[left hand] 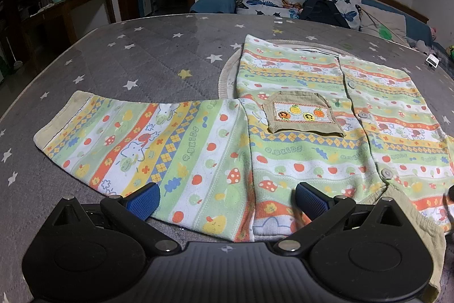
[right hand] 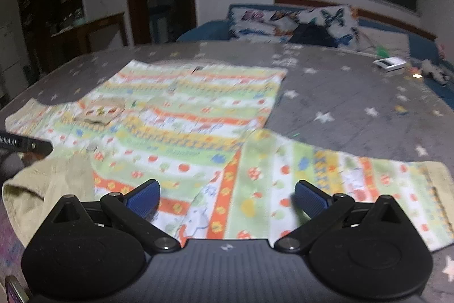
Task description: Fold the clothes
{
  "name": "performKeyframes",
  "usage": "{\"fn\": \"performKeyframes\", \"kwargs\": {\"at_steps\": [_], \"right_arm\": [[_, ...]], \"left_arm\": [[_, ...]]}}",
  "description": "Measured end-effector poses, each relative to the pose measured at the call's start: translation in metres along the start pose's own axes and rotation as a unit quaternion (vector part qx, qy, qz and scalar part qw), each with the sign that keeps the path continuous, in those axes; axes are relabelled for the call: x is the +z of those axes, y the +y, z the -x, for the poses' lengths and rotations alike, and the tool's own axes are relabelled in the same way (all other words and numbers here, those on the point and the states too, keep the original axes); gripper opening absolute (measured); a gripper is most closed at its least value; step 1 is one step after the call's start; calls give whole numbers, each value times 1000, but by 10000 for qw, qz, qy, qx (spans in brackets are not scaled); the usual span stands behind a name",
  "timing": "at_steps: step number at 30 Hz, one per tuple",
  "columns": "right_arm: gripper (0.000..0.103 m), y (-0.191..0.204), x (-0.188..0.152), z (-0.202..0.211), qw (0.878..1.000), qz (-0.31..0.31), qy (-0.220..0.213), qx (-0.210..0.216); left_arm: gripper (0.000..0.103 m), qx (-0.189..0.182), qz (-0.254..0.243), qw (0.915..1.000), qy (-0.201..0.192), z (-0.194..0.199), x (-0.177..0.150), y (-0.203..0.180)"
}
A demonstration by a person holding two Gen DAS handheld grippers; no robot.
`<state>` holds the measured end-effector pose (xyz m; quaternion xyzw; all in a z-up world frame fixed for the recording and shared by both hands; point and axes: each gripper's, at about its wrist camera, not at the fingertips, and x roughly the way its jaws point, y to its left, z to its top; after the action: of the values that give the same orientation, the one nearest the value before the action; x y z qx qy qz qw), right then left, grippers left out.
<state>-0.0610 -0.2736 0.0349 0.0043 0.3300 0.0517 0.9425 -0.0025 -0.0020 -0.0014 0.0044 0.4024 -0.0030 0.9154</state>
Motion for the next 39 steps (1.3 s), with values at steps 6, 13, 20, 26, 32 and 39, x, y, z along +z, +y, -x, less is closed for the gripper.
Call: {"fn": "performKeyframes", "kwargs": {"at_steps": [6,13,20,26,32,39], "right_arm": [[102,-24,5,13,9986,-303,-125,-417],[102,-52,0,18,9947,-615,-73,-821],[102,-70,-7,20,9903,-824,-8,-1119],[102,-88,-11,26,9855,-1087,-25,-1305],[102,-112,-17,35,9767,-1349,-108,-1668],[95,-137,-23,42,9680,-1614,-119,-1917]], "left_arm": [[103,6,-30,10000,-39,-1,-4,-3],[103,-20,-85,10000,-21,0,-6,-3],[103,-29,-173,9998,-16,3,-6,-5],[103,55,-371,9992,-156,12,-3,-8],[103,27,-390,9989,-244,20,2,-8],[103,-33,-354,9992,-168,20,5,-7]]}}
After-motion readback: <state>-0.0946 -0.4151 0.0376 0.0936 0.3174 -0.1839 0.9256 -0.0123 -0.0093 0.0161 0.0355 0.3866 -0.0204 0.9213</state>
